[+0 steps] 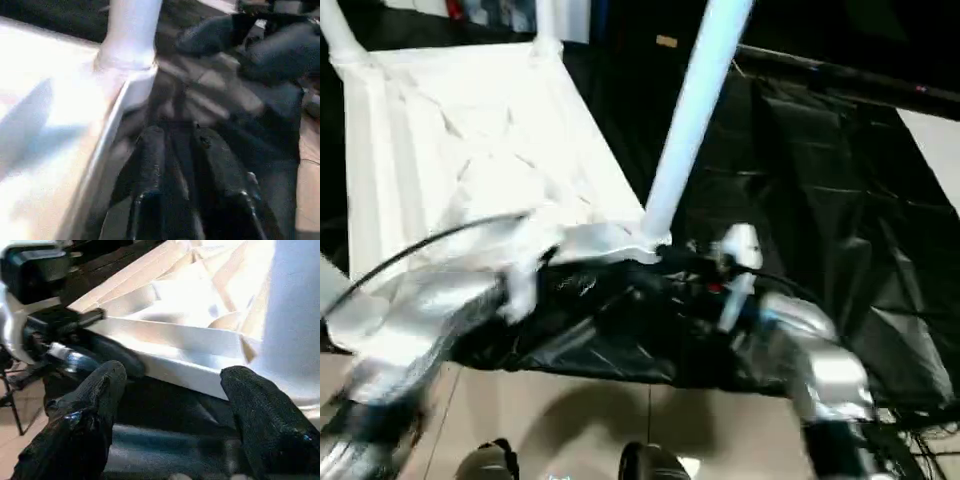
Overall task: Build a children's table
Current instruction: Rotate leg to tighten, then rotate table base
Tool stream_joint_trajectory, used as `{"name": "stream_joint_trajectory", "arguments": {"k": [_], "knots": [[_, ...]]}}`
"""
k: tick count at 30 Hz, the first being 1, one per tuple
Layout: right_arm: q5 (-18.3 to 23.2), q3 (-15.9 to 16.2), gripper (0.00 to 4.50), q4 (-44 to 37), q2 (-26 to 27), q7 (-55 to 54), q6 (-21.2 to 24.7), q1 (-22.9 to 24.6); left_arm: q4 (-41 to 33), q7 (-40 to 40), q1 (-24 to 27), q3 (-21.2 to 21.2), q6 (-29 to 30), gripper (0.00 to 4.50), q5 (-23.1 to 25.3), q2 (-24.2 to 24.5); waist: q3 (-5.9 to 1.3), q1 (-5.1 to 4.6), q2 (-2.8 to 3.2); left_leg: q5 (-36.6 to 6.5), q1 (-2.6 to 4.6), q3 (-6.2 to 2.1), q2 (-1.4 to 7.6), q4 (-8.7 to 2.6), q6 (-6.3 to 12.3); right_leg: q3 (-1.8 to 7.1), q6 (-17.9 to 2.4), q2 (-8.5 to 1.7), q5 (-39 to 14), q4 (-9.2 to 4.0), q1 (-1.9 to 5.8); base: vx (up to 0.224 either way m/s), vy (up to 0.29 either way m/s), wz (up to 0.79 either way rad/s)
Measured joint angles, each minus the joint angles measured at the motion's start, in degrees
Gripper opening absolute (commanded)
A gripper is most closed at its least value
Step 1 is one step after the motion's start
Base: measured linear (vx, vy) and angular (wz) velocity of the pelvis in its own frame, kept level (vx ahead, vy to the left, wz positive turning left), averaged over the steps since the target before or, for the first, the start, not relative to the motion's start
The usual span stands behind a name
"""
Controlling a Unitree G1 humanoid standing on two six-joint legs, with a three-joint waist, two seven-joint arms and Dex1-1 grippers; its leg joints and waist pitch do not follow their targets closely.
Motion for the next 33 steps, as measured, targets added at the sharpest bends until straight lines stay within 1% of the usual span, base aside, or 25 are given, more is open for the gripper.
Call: {"name": "stream_joint_trajectory", "arguments": {"k": [1, 3, 4, 6, 7, 9, 10, 12, 13, 14, 16, 18, 20, 21, 23, 24, 25, 26, 28, 29, 31, 33], "knots": [[-0.28, 0.37, 3.47, 1.85, 0.52, 0.2, -0.22, -1.38, -2.75, 0.15, 3.41, 0.86, 0.18, 1.28, -0.42, 1.04, 0.09, 0.1, -0.19, 0.05, 0.03, 0.08, 0.01, 0.04, -0.06, 0.0, 0.0, -0.04, 0.0, 0.1, -0.02, 0.0, 0.0, 0.0], [-0.5, 0.6, 3.47, 4.29, 1.33, 0.14, -1.08, -2.93, -6.22, 0.2, 7.56, 1.93, -0.34, 1.47, -0.74, 1.59, 0.2, 0.36, -0.45, 0.06, -0.07, 0.11, 0.17, 0.23, -0.16, -0.05, -0.05, -0.04, 0.04, 0.2, -0.04, 0.0, 0.0, 0.0], [-1.44, 1.0, 3.47, 6.98, 2.5, -0.58, -2.62, -4.94, -9.36, 0.37, 10.66, 3.19, -0.18, 1.58, -1.51, 1.69, 0.2, 0.46, -0.56, 0.02, -0.07, 0.27, 0.43, 0.36, -0.28, -0.05, -0.08, -0.04, 0.06, 0.28, -0.02, 0.0, 0.0, 0.0], [-2.63, 0.99, 3.47, 9.61, 3.45, -2.34, -4.94, -6.96, -13.55, 0.15, 13.5, 4.11, 0.63, 1.7, -2.79, 2.13, 0.24, 0.7, -0.61, -0.07, -0.16, 0.38, 0.5, 0.45, -0.46, -0.06, -0.12, -0.04, 0.12, 0.28, -0.02, 0.0, 0.0, 0.0], [-3.52, 1.12, 3.47, 11.29, 3.79, -3.57, -6.35, -8.11, -15.84, -0.06, 14.67, 5.3, 1.16, 1.73, -3.54, 2.41, 0.24, 0.93, -0.62, -0.06, -0.17, 0.51, 0.54, 0.44, -0.49, -0.02, -0.11, -0.04, 0.12, 0.31, 0.01, 0.0, 0.0, 0.0], [-5.47, 1.09, 3.47, 15.33, 4.56, -6.37, -9.01, -10.69, -20.15, -1.11, 18.15, 7.98, 2.3, 1.96, -5.04, 4.66, 0.22, 0.66, -0.68, -0.03, -0.13, 0.54, 0.54, 0.52, -0.54, -0.01, -0.09, -0.02, 0.17, 0.39, 0.0, 0.0, 0.0, 0.0], [-6.99, 0.99, 3.47, 19.09, 5.09, -9.07, -11.0, -12.81, -22.86, -2.42, 21.82, 10.7, 3.26, 2.07, -6.0, 6.62, 0.21, 0.43, -0.7, -0.02, -0.13, 0.53, 0.52, 0.53, -0.56, -0.03, -0.05, -0.02, 0.19, 0.44, 0.0, 0.0, 0.0, 0.0], [-8.5, -0.31, 3.47, 23.21, 4.74, -12.69, -13.05, -14.63, -24.75, -3.9, 26.58, 13.41, 4.1, 2.17, -6.92, 9.06, 0.22, 0.4, -0.69, -0.01, -0.15, 0.53, 0.49, 0.53, -0.58, -0.03, 0.01, 0.01, 0.2, 0.43, -0.04, 0.0, 0.0, 0.0], [-9.3, -1.15, 3.47, 26.63, 4.77, -15.31, -14.17, -16.51, -25.88, -5.04, 30.17, 15.7, 4.17, 2.35, -7.61, 10.5, 0.23, 0.4, -0.71, -0.01, -0.16, 0.54, 0.52, 0.53, -0.58, -0.04, 0.04, 0.04, 0.18, 0.45, -0.06, 0.0, 0.0, 0.0], [-9.67, -1.77, 3.47, 28.66, 4.5, -16.99, -14.61, -17.64, -26.26, -5.86, 32.32, 17.06, 4.19, 2.35, -8.07, 11.56, 0.24, 0.48, -0.7, -0.01, -0.16, 0.53, 0.52, 0.53, -0.59, -0.04, 0.04, 0.06, 0.18, 0.43, -0.06, 0.0, 0.0, 0.0], [-10.52, -3.07, 3.47, 32.23, 3.7, -20.67, -16.53, -19.3, -26.36, -7.06, 34.95, 20.13, 4.08, 2.58, -8.66, 12.08, 0.27, 0.78, -0.65, -0.01, -0.22, 0.55, 0.52, 0.53, -0.59, -0.03, 0.1, 0.05, 0.15, 0.44, -0.05, 0.0, 0.0, 0.0], [-12.14, -3.32, 3.47, 36.21, 3.12, -25.21, -18.77, -21.3, -26.34, -7.92, 36.34, 22.72, 3.31, 2.63, -9.07, 12.79, 0.25, 0.67, -0.69, -0.01, -0.22, 0.54, 0.53, 0.59, -0.59, -0.02, 0.11, 0.08, 0.17, 0.46, -0.06, 0.0, 0.0, 0.0], [-13.51, -3.57, 3.47, 39.22, 1.8, -29.14, -20.56, -22.31, -26.09, -8.11, 36.0, 25.15, 2.79, 2.78, -9.34, 13.16, 0.24, 0.66, -0.7, -0.01, -0.23, 0.55, 0.53, 0.62, -0.59, -0.01, 0.12, 0.08, 0.17, 0.46, -0.05, 0.0, 0.0, 0.0], [-14.08, -3.69, 3.47, 40.31, 1.54, -30.18, -21.31, -22.41, -25.95, -7.7, 35.26, 25.84, 2.65, 3.0, -9.67, 13.11, 0.22, 0.64, -0.73, -0.01, -0.23, 0.55, 0.53, 0.62, -0.59, -0.01, 0.12, 0.09, 0.17, 0.47, -0.05, 0.0, 0.0, 0.0], [-14.22, -4.02, 3.47, 41.6, 1.69, -30.79, -22.13, -22.37, -25.23, -6.28, 31.88, 26.24, 2.56, 3.11, -10.83, 12.4, 0.2, 0.49, -0.75, 0.0, -0.23, 0.55, 0.54, 0.73, -0.58, 0.02, 0.12, 0.1, 0.17, 0.6, -0.07, 0.0, 0.0, 0.0], [-14.35, -4.02, 3.47, 41.81, 2.0, -30.55, -22.64, -22.26, -24.98, -5.58, 30.09, 26.08, 2.34, 3.23, -11.39, 11.99, 0.2, 0.41, -0.76, 0.0, -0.22, 0.54, 0.57, 0.79, -0.58, 0.02, 0.12, 0.12, 0.17, 0.64, -0.07, 0.0, 0.0, 0.0], [-14.81, -3.96, 3.47, 41.31, 2.19, -29.61, -22.98, -21.44, -23.71, -4.31, 26.51, 25.29, 1.48, 3.36, -12.16, 10.52, 0.18, 0.43, -0.74, 0.0, -0.22, 0.54, 0.57, 0.85, -0.58, 0.04, 0.12, 0.12, 0.17, 0.69, -0.05, 0.0, 0.0, 0.0], [-15.19, -3.67, 3.47, 40.39, 2.64, -28.82, -23.05, -20.56, -22.58, -3.66, 24.08, 24.19, 1.17, 3.45, -12.83, 9.48, 0.17, 0.46, -0.76, 0.0, -0.23, 0.54, 0.59, 0.91, -0.58, 0.03, 0.12, 0.13, 0.18, 0.74, -0.05, 0.0, 0.0, 0.0], [-15.61, -2.81, 3.47, 38.9, 3.81, -27.86, -23.05, -18.66, -20.41, -2.45, 20.88, 21.97, 0.46, 3.5, -13.49, 7.79, 0.15, 0.45, -0.79, 0.0, -0.25, 0.52, 0.63, 1.11, -0.57, 0.04, 0.11, 0.15, 0.21, 0.87, -0.06, 0.0, 0.0, 0.0], [-16.02, -2.68, 3.47, 37.95, 3.96, -27.78, -23.01, -17.34, -19.34, -2.02, 18.97, 21.54, 0.44, 3.56, -14.2, 6.78, 0.15, 0.49, -0.78, 0.0, -0.25, 0.52, 0.62, 1.18, -0.57, 0.05, 0.12, 0.14, 0.22, 0.94, -0.06, 0.0, 0.0, 0.0], [-16.47, -1.81, 3.47, 37.55, 4.43, -27.89, -23.02, -16.28, -18.16, -1.19, 16.43, 21.38, 0.4, 3.82, -15.15, 6.1, 0.15, 0.44, -0.73, 0.0, -0.25, 0.49, 0.65, 1.5, -0.57, 0.08, 0.12, 0.14, 0.22, 1.23, -0.07, 0.0, 0.0, 0.0], [-16.75, -1.04, 3.47, 36.91, 4.65, -28.15, -23.07, -15.18, -16.74, -1.29, 14.76, 20.86, 0.15, 3.87, -15.24, 5.95, 0.11, 0.35, -0.69, -0.01, -0.14, 0.49, 0.65, 1.6, -0.57, 0.11, 0.11, 0.12, 0.22, 1.4, -0.03, 0.0, 0.0, 0.0]]}}
